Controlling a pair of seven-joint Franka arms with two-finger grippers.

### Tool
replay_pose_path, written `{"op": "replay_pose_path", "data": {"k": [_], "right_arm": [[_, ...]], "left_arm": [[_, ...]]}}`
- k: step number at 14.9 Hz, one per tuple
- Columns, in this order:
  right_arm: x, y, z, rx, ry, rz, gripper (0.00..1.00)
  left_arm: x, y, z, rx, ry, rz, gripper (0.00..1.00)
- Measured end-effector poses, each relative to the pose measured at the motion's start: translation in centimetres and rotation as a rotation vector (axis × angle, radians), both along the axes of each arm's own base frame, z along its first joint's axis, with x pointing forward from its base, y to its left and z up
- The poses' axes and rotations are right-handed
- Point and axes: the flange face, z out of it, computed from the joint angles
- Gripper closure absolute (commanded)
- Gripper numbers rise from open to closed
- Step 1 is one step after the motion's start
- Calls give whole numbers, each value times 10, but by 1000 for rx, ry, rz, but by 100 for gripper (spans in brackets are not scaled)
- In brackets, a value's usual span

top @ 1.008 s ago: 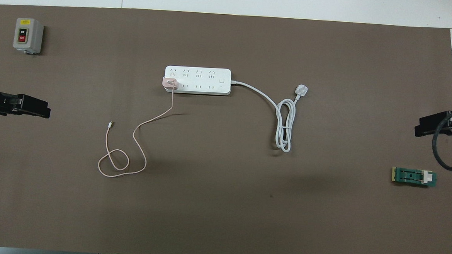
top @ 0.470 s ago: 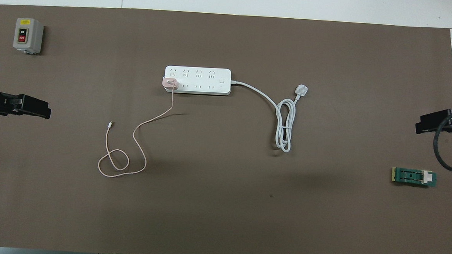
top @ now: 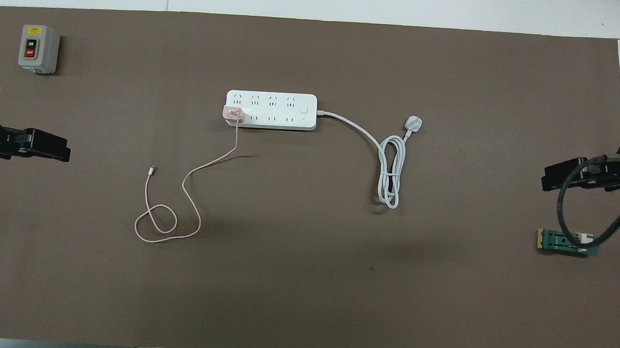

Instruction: Unplug charger and place it aside

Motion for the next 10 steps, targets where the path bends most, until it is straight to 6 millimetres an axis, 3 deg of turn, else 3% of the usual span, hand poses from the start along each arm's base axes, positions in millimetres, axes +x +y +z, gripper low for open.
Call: {"op": "replay_pose_path", "data": {"k": [6,8,10], "right_arm": [[19,27,-33,152,84,-420,0],[30,49,-52,185,140,-556,0],[38,84,-73,208,220,-710,0]], "left_arm": [[-1,-7,-4,9,7,255,0],[-3,-18,-7,14,18,302,0],[-5,-31,-11,20,27,370,0]]}}
